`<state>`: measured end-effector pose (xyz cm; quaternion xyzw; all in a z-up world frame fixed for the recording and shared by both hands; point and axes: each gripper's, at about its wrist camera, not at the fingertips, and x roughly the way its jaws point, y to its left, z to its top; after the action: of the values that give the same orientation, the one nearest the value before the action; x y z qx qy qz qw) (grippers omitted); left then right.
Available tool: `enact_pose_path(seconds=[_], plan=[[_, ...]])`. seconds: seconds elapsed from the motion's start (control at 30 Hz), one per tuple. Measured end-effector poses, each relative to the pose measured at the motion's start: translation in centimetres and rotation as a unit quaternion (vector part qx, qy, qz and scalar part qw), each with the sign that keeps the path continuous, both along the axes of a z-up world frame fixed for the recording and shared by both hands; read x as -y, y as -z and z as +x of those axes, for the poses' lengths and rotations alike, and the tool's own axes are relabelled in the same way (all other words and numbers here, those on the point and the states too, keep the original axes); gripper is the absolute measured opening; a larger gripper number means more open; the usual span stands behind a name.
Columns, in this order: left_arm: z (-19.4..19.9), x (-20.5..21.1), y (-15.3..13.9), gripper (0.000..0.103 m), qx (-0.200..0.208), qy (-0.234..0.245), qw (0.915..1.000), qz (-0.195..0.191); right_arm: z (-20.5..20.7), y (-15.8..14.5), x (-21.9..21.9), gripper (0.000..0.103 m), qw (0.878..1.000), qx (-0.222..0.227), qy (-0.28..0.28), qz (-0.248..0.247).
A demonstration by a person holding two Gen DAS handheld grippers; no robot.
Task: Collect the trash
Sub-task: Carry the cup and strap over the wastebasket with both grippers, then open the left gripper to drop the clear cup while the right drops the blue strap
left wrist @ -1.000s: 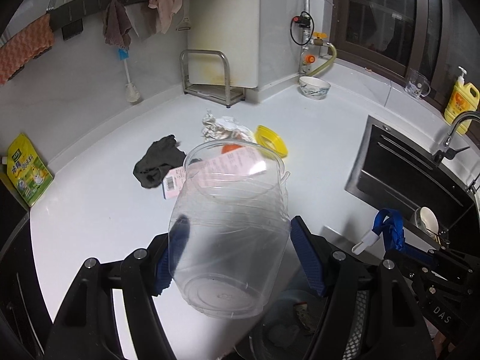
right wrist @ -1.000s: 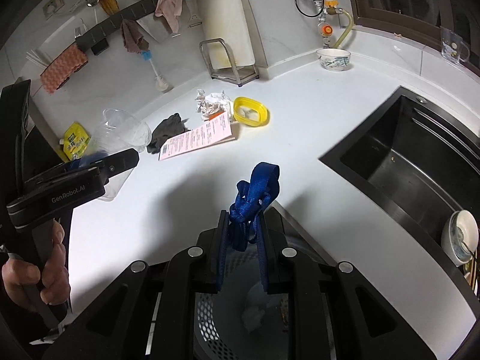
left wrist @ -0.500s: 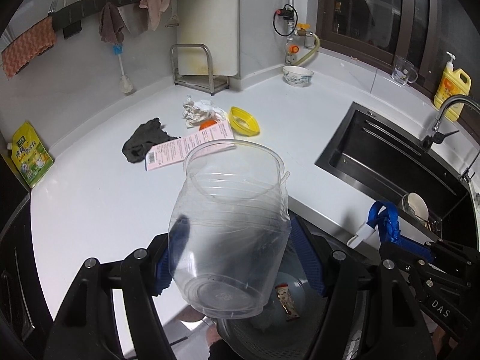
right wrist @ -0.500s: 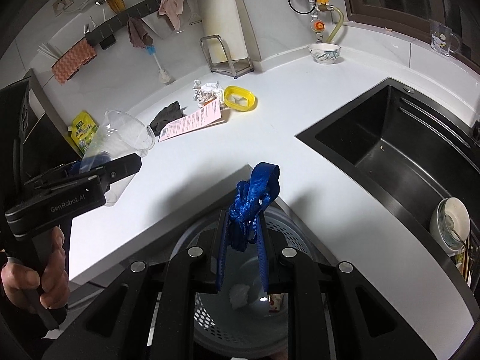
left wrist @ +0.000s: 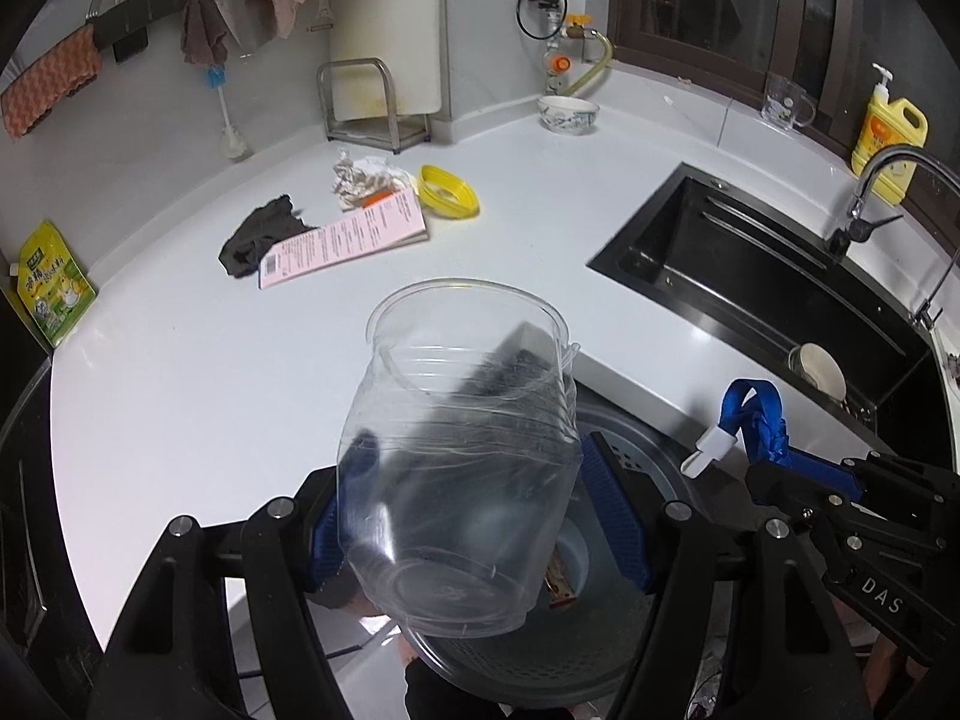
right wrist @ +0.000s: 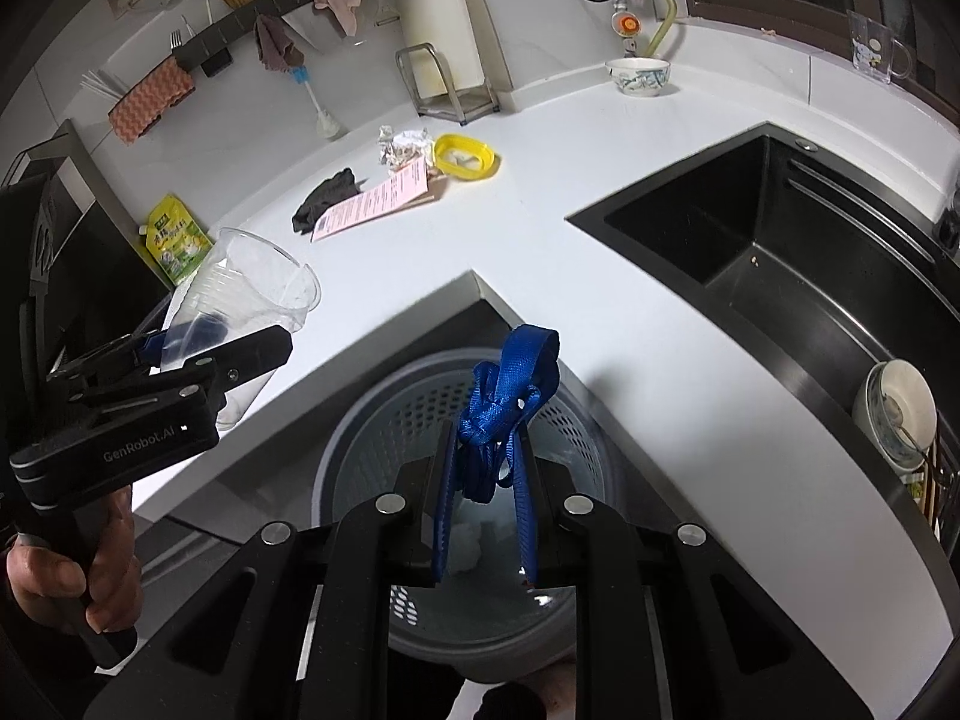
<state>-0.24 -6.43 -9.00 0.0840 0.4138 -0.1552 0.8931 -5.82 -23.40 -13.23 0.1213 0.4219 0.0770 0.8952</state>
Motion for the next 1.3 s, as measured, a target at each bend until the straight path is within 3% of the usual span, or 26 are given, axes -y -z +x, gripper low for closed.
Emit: enact_pose_path(seconds=[0.43,0.83,1.07,1.3], plan=[[-1.9,1.0,3.4,0.068,-0.034,0.011,0.9993,0.012,-1.2,2.9,-0.2,0.017,0.999,-0.04,-0.018,0.003],[-1.6,0.1,6.1,0.069,-0.065,-0.005,0.9978,0.012,0.2,5.2,-1.9,0.018,0.996,-0.071,-0.046,0.001],[-1.3,-0.9,5.9,0.08,-0.067,-0.02,0.9975,0.015,0.9,4.5,-2.2,0.044,0.997,-0.057,-0.047,-0.011],[-1.2,-1.3,5.6,0.081,-0.066,-0.027,0.9973,0.013,0.9,4.5,-2.0,0.044,0.997,-0.058,-0.044,-0.007]])
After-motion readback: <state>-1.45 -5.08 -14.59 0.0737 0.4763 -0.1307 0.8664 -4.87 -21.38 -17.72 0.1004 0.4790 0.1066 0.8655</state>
